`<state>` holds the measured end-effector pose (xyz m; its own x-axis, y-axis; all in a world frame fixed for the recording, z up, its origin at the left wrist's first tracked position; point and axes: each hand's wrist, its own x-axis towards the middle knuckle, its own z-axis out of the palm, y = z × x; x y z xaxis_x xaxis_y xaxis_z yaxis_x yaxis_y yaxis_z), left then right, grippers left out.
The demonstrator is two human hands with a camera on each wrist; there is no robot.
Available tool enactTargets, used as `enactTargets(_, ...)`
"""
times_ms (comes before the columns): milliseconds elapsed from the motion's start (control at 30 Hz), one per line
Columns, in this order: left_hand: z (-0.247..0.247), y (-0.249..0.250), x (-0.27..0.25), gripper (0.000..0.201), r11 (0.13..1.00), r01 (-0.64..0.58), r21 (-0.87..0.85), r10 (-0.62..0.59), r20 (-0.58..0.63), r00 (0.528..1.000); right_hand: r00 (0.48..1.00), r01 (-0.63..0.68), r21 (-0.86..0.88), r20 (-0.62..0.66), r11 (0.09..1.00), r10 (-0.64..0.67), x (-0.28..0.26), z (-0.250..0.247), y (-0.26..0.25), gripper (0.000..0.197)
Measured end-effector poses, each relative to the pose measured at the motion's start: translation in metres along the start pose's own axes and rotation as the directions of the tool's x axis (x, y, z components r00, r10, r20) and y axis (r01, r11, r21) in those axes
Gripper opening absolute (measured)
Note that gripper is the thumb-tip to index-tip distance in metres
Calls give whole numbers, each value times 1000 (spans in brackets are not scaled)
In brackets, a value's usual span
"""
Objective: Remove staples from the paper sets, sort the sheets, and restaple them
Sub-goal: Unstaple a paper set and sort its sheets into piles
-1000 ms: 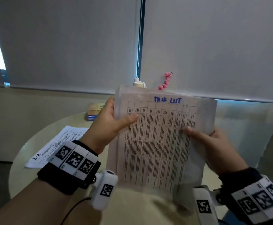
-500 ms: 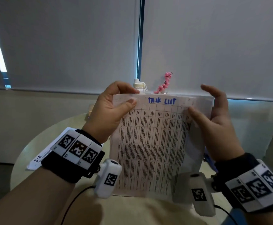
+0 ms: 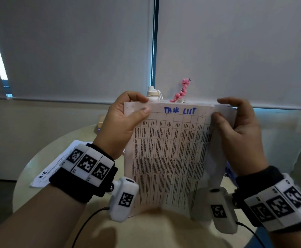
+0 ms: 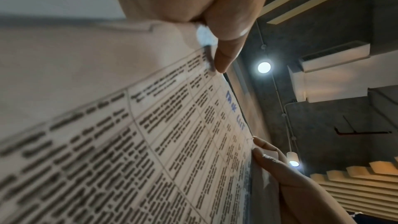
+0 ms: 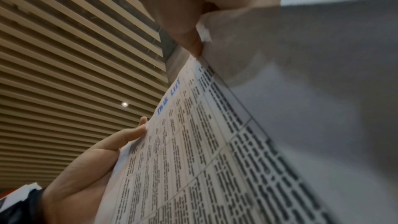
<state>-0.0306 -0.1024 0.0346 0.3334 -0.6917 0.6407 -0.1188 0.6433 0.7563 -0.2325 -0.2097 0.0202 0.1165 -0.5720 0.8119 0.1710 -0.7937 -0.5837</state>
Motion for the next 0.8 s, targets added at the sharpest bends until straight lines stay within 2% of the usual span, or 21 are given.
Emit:
enactTargets(100,0,-3,-2,24,999,37,-4,-37,-11,999,1000,-2,-8,14,1000,2,-1,0,1,31)
enactTargets(333,1,-2,-1,25,999,8,54,-6,-28,1000,1000,-8,-13,-1,1000,8,-1,-1,1,24)
enactTargets(433,-1,-10,-5,34,997,44,55,-42,-44,998,984,-176,153,56,973,169,-8,-2,5,27)
enactTargets(500,-2,-14,-10,32,995,82,49,-80,-56,995,930,-359,260,179,896,321,-14,-7,12,33)
enactTargets(600,-4,-19,-14,23,986,114,119,-109,-53,993,826,-549,264,317,793,466,-24,-11,23,44)
enactTargets(667,-3,-19,-15,19,985,121,125,-116,-48,992,812,-570,256,323,781,487,-29,-11,25,46)
enactTargets(800,-4,-18,-11,19,987,136,83,-131,-55,990,836,-537,290,311,792,453,-29,-10,20,31)
